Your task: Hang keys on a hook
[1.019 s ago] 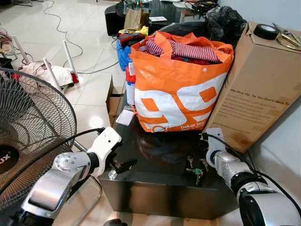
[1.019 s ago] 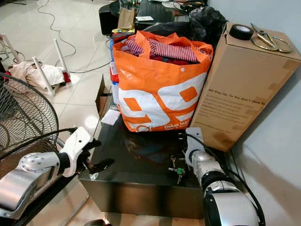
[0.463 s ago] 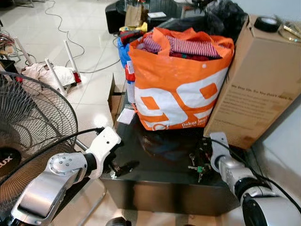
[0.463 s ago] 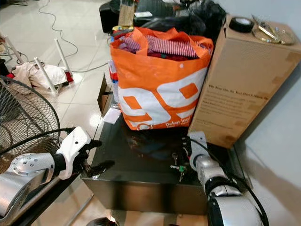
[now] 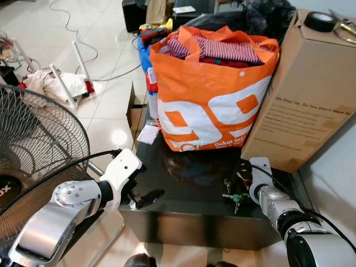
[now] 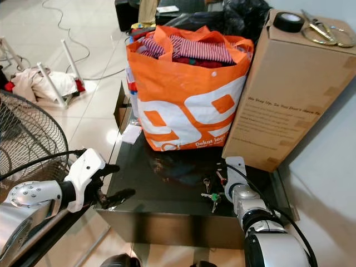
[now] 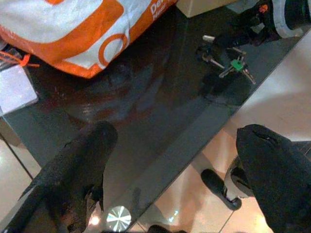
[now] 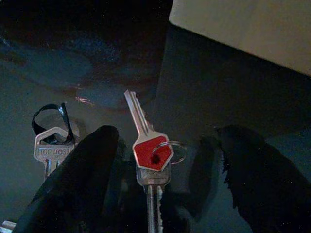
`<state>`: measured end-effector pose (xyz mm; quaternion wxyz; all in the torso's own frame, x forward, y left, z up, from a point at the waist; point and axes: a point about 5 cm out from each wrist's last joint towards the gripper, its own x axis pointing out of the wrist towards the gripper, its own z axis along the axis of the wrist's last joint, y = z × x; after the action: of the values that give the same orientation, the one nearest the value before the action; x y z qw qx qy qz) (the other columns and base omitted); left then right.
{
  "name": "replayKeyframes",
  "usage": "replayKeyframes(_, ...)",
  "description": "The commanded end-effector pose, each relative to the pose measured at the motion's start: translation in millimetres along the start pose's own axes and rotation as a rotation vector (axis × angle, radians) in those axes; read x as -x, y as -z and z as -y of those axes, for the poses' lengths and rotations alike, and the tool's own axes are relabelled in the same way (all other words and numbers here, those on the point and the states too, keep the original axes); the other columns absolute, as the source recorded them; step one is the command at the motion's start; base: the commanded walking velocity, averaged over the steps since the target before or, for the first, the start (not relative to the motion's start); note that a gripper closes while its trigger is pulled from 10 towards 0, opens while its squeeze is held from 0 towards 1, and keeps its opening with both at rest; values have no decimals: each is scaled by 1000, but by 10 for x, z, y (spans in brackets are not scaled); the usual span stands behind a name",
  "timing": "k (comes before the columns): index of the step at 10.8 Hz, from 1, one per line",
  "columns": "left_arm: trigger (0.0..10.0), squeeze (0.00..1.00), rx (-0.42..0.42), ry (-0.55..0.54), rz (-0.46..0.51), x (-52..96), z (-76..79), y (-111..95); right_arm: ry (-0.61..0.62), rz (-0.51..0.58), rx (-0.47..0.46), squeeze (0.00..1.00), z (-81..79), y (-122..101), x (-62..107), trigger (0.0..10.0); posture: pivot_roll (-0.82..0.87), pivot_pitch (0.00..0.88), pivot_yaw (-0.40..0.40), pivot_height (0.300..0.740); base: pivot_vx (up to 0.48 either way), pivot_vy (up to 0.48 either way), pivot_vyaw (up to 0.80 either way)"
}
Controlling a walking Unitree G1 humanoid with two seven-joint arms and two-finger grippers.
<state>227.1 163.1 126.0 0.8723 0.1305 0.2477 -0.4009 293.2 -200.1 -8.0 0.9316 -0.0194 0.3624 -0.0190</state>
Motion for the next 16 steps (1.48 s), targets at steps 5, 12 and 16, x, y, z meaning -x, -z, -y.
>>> replayKeyframes(5, 10000, 0, -6, -13, -22, 147, -1, -20, 52, -25, -213, 0, 30, 81, 4, 10000, 152, 136, 25, 740, 0, 0, 0)
replayKeyframes(12, 10000, 0, -2, 0, -17, 81, 12, -59, 62, -56, -237, 0, 69, 241, 27, 2667, 130, 110, 31, 740, 0, 0, 0)
replayKeyframes(16, 10000, 0, -3, 9, -6, 21, 19, -82, 66, -74, -225, 0, 94, 320, 42, 784, 111, 96, 34, 740, 0, 0, 0)
